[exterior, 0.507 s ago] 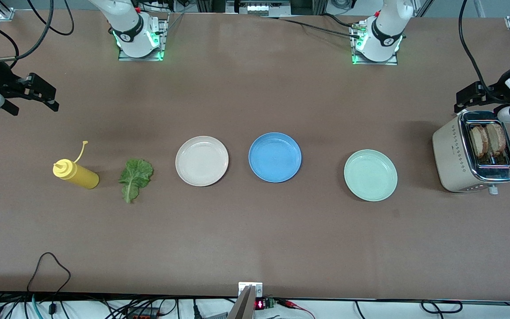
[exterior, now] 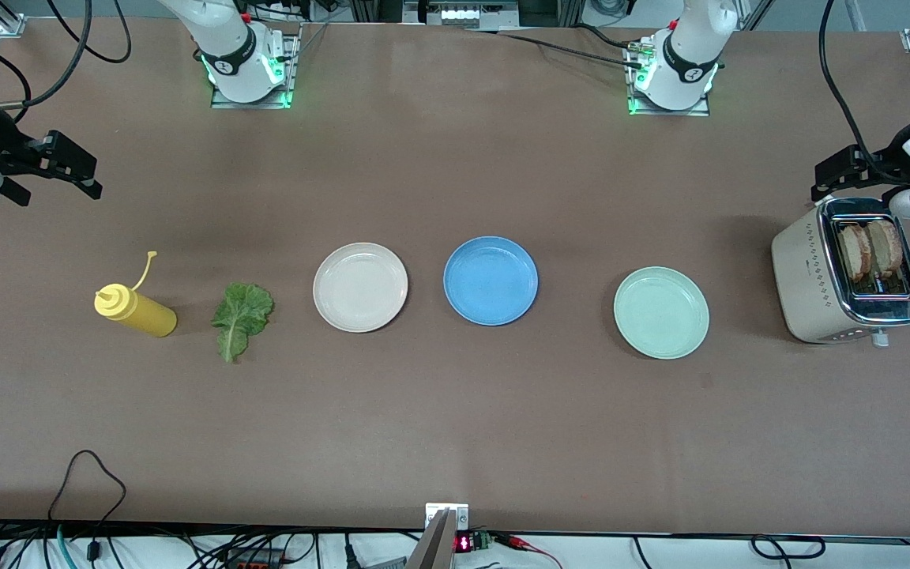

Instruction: Make sandwich in blue plate with both arms

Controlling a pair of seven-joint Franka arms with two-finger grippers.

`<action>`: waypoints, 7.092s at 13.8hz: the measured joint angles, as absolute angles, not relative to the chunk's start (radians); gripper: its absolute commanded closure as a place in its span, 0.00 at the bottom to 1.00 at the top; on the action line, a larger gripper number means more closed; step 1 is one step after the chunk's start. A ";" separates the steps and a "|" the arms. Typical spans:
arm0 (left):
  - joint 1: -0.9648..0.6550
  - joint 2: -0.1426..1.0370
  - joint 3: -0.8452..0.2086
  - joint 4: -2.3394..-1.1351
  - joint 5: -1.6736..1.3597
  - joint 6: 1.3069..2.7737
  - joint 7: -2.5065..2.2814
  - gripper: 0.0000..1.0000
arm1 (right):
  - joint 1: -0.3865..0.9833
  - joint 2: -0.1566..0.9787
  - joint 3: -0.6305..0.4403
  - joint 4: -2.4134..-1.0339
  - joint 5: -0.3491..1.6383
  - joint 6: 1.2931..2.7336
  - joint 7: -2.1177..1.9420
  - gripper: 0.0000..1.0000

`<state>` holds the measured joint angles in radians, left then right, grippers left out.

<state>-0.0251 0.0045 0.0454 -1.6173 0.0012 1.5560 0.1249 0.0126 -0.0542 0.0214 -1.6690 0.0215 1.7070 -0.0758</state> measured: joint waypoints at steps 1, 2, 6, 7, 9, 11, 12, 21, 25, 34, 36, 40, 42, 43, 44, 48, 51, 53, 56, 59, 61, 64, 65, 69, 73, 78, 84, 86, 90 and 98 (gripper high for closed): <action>-0.025 0.004 0.045 -1.617 0.001 1.556 0.125 0.00 | 0.013 -0.054 0.021 -1.669 0.022 1.707 -0.076 0.00; -0.025 0.004 0.045 -1.617 0.001 1.556 0.125 0.00 | 0.013 -0.054 0.021 -1.669 0.022 1.707 -0.076 0.00; -0.025 0.005 0.048 -1.617 0.001 1.553 0.124 0.00 | 0.013 -0.054 0.021 -1.669 0.022 1.707 -0.076 0.00; -0.025 0.005 0.048 -1.617 0.001 1.548 0.124 0.00 | 0.013 -0.054 0.021 -1.669 0.022 1.707 -0.076 0.00; -0.025 0.006 0.047 -1.617 0.017 1.529 0.124 0.00 | 0.013 -0.054 0.021 -1.669 0.022 1.707 -0.076 0.00; -0.029 0.011 0.043 -1.613 0.073 1.523 0.124 0.00 | 0.012 -0.054 0.021 -1.669 0.022 1.707 -0.076 0.00; -0.029 0.020 0.041 -1.603 0.093 1.514 0.124 0.00 | 0.011 -0.054 0.021 -1.669 0.022 1.707 -0.076 0.00; 0.047 0.131 0.054 -1.554 0.190 1.440 0.126 0.00 | -0.007 0.015 0.022 -1.697 0.022 1.701 -0.076 0.00; 0.035 0.155 0.041 -1.563 0.228 1.443 0.125 0.00 | -0.006 0.068 0.023 -1.711 0.022 1.698 -0.076 0.00; 0.035 0.154 0.036 -1.629 0.232 1.502 0.124 0.00 | 0.027 0.285 0.027 -1.716 0.000 1.923 -0.070 0.00; 0.039 0.154 0.037 -1.647 0.234 1.535 0.124 0.00 | 0.036 0.346 0.029 -1.717 0.000 1.993 -0.066 0.00; 0.048 0.146 0.037 -1.716 0.265 1.617 0.124 0.00 | 0.047 0.478 0.030 -1.719 0.000 2.148 -0.062 0.00; 0.052 0.137 0.037 -1.732 0.268 1.633 0.124 0.00 | 0.054 0.546 0.031 -1.719 0.000 2.228 -0.060 0.00; 0.055 0.135 0.038 -1.737 0.269 1.640 0.124 0.00 | 0.057 0.573 0.031 -1.719 0.000 2.266 -0.059 0.00; 0.060 0.133 0.038 -1.745 0.269 1.650 0.124 0.00 | 0.059 0.597 0.031 -1.719 0.000 2.305 -0.058 0.00; 0.070 0.129 0.038 -1.773 0.269 1.689 0.124 0.02 | 0.060 0.663 0.032 -1.716 0.000 2.407 -0.057 0.03; 0.090 0.128 0.039 -1.819 0.279 1.774 0.123 0.02 | 0.063 0.672 0.034 -1.713 0.000 2.413 -0.057 0.33; 0.107 0.127 0.039 -1.874 0.312 1.852 0.123 0.03 | 0.064 0.672 0.034 -1.712 0.000 2.413 -0.057 0.53; 0.121 0.124 0.039 -1.913 0.351 1.926 0.123 0.08 | 0.064 0.673 0.034 -1.712 0.000 2.413 -0.057 0.75; 0.169 0.123 0.041 -2.007 0.354 2.084 0.123 0.33 | 0.064 0.677 0.034 -1.712 0.000 2.413 -0.057 0.98; 0.196 0.121 0.041 -2.048 0.354 2.120 0.124 0.41 | 0.064 0.678 0.033 -1.712 0.000 2.413 -0.057 1.00; 0.200 0.108 0.041 -2.086 0.354 2.131 0.124 0.69 | 0.063 0.678 0.033 -1.706 0.000 2.413 -0.058 1.00; 0.200 0.105 0.041 -2.095 0.354 2.132 0.124 0.87 | 0.062 0.677 0.033 -1.701 0.000 2.411 -0.058 1.00; 0.205 0.098 0.041 -2.105 0.355 2.132 0.124 0.99 | 0.067 0.645 0.034 -1.675 0.000 2.355 -0.080 1.00; 0.212 0.077 0.041 -2.105 0.355 2.126 0.125 0.99 | 0.070 0.593 0.035 -1.628 0.000 2.227 -0.101 1.00; 0.211 0.048 0.020 -2.056 0.355 2.062 0.127 0.99 | 0.086 0.542 0.039 -1.583 0.000 2.105 -0.158 1.00; 0.204 0.038 -0.101 -1.929 0.355 1.849 0.126 0.99 | 0.094 0.462 0.065 -1.548 0.000 1.990 -0.219 1.00; 0.209 0.040 -0.100 -1.917 0.355 1.850 0.126 0.99 | 0.098 0.439 0.081 -1.544 0.000 1.967 -0.230 1.00; 0.181 0.058 -0.181 -1.812 0.351 1.765 0.129 0.99 | 0.108 0.400 0.117 -1.542 0.000 1.936 -0.247 1.00; 0.164 0.104 -0.271 -1.747 0.254 1.694 0.107 0.99 | 0.171 0.373 0.128 -1.522 0.000 1.932 -0.249 1.00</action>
